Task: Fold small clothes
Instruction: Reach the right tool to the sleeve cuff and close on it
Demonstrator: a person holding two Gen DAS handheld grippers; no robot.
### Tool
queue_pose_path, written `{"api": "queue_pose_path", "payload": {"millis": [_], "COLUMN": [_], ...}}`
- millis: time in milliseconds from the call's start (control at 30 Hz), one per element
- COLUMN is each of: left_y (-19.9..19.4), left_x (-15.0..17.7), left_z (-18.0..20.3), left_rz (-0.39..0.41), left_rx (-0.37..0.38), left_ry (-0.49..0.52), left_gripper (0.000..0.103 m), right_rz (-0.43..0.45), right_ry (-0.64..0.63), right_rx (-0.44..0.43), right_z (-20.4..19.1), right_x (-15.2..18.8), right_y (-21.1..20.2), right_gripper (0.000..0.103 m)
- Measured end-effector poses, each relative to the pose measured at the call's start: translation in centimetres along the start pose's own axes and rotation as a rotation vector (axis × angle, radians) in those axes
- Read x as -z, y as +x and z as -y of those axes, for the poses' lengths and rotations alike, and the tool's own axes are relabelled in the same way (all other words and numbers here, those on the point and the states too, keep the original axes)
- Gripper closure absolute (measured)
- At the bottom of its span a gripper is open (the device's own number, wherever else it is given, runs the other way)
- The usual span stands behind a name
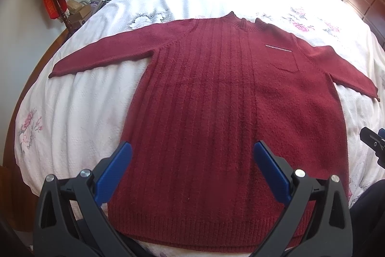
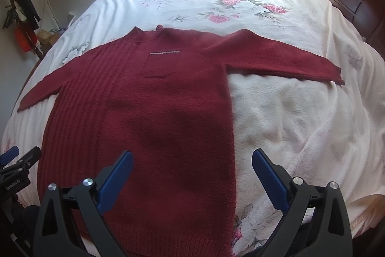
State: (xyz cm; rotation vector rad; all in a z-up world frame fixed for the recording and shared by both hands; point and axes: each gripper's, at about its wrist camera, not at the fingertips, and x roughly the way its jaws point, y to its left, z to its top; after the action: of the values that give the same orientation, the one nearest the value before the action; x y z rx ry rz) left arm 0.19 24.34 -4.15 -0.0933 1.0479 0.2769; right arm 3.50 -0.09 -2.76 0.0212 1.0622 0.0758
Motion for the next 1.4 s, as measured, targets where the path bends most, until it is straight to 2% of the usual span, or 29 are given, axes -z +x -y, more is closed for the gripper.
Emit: {"api": "queue_pose_path", "payload": {"millis": [900,1000,1100,1233,1400], "left_y": [0.4,1.1,2.7,4.7,6.5], "left_x": [-0.2,-0.2,-0.9,-3.1,-6.9], "left_z": [0.1,0.0,-0.2,0.9,4.2], "left_rz": [-0.002,-0.007,-0.044,-0.051,-0.03], "left_rx": [-0.003,0.027,0.076,0.042,0.046], "left_ry": [0.008,0.007,-0.028,-0.031,0.013], "left_gripper": [0.003,0.003,0.003,0.003,0.003], "right_rz": [0.0,0.01,-0.046,-0.132,-0.18], "right_ry": [-0.001,0.024,0.127,0.35,0.572], "right_rx": [0.001,-0.012,0.0,0.036,0.008], "right_z": [0.0,1.1,5.3,15.2,25.7], "right_x": [-0.7,-1.3,-4.0,-9.0,-12.9], "right_y": [0.1,0.8,3.4,8.4,13.0], "right_gripper": [0.004,0.004,0.004,0.004,0.004]}}
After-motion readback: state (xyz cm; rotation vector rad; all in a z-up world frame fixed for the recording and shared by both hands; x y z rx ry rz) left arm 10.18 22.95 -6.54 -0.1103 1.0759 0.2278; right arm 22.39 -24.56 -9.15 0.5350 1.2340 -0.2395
